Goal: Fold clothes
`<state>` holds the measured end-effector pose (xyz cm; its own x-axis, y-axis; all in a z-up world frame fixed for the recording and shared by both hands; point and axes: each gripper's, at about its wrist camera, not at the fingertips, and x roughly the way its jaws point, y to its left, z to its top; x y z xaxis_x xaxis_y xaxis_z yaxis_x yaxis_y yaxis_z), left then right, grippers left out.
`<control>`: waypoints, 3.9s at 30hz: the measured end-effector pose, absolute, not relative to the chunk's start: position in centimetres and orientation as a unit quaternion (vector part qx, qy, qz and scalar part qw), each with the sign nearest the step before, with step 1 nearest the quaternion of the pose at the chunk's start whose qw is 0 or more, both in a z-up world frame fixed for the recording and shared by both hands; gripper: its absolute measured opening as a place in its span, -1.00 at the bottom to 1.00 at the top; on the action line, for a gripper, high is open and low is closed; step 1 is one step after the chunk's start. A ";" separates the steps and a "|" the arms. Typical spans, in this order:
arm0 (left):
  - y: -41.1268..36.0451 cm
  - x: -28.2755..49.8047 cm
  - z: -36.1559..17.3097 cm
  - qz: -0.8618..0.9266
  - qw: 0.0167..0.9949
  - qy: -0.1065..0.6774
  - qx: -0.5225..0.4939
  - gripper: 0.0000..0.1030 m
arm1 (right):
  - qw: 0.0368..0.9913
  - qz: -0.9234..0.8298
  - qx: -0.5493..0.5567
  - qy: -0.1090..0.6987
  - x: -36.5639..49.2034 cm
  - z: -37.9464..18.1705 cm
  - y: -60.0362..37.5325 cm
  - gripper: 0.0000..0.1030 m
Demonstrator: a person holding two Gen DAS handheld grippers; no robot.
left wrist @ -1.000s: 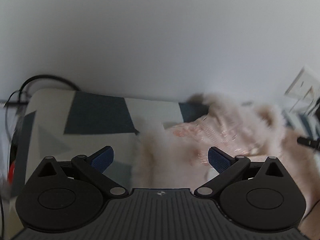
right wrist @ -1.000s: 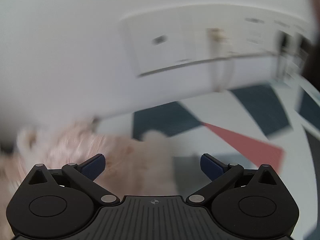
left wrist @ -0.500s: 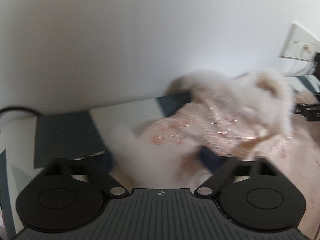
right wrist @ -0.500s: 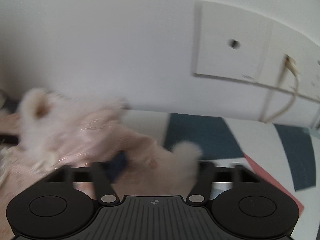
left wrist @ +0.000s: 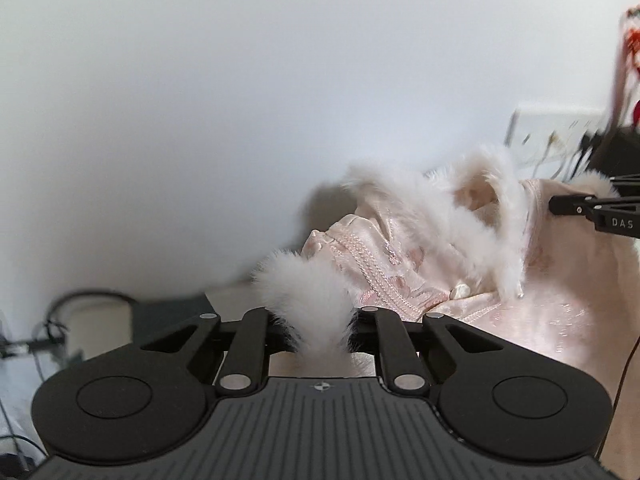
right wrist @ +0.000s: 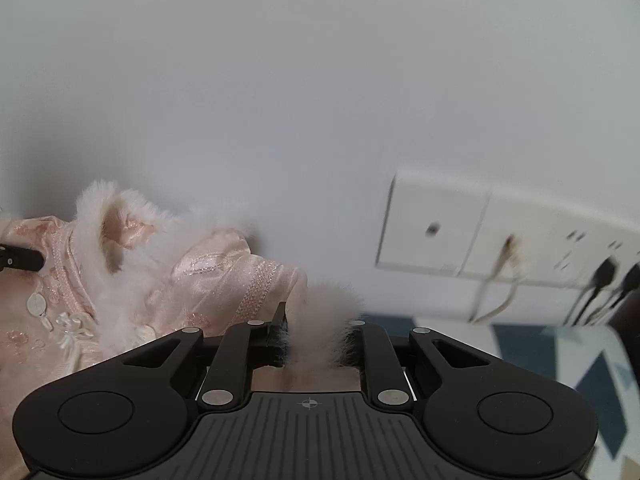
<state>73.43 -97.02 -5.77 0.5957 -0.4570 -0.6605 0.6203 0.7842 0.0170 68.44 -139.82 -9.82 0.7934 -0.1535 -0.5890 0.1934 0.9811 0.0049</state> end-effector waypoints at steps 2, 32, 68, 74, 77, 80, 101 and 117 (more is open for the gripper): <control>-95.8 71.4 -3.9 -0.315 0.889 0.310 0.117 -0.71 | 0.952 -0.093 0.037 0.289 66.1 -7.7 -139.5 -0.72; -78.6 48.6 -8.6 -0.358 0.861 0.338 0.125 -0.74 | 0.928 -0.150 0.123 0.318 33.4 -11.4 -124.5 -0.72; -86.1 51.3 -16.4 -0.197 0.833 0.498 0.141 0.97 | 0.870 -0.231 0.164 0.404 37.3 -19.2 -128.1 0.82; -85.4 51.4 -17.1 -0.192 0.835 0.505 0.100 1.00 | 0.864 -0.223 0.103 0.440 38.6 -20.8 -126.0 0.93; -85.3 51.3 -17.3 -0.187 0.838 0.505 0.092 1.00 | 0.866 -0.224 0.119 0.432 38.2 -21.1 -126.2 0.98; -85.5 50.9 -17.1 -0.176 0.843 0.500 0.091 1.00 | 0.869 -0.229 0.122 0.423 37.9 -21.1 -126.0 0.98; -85.7 49.7 -17.0 -0.161 0.852 0.489 0.095 1.00 | 0.882 -0.219 0.109 0.403 37.1 -21.3 -126.0 0.98; -85.1 50.2 -17.4 -0.197 0.849 0.482 0.091 1.00 | 0.879 -0.239 0.116 0.396 37.4 -21.5 -125.9 0.99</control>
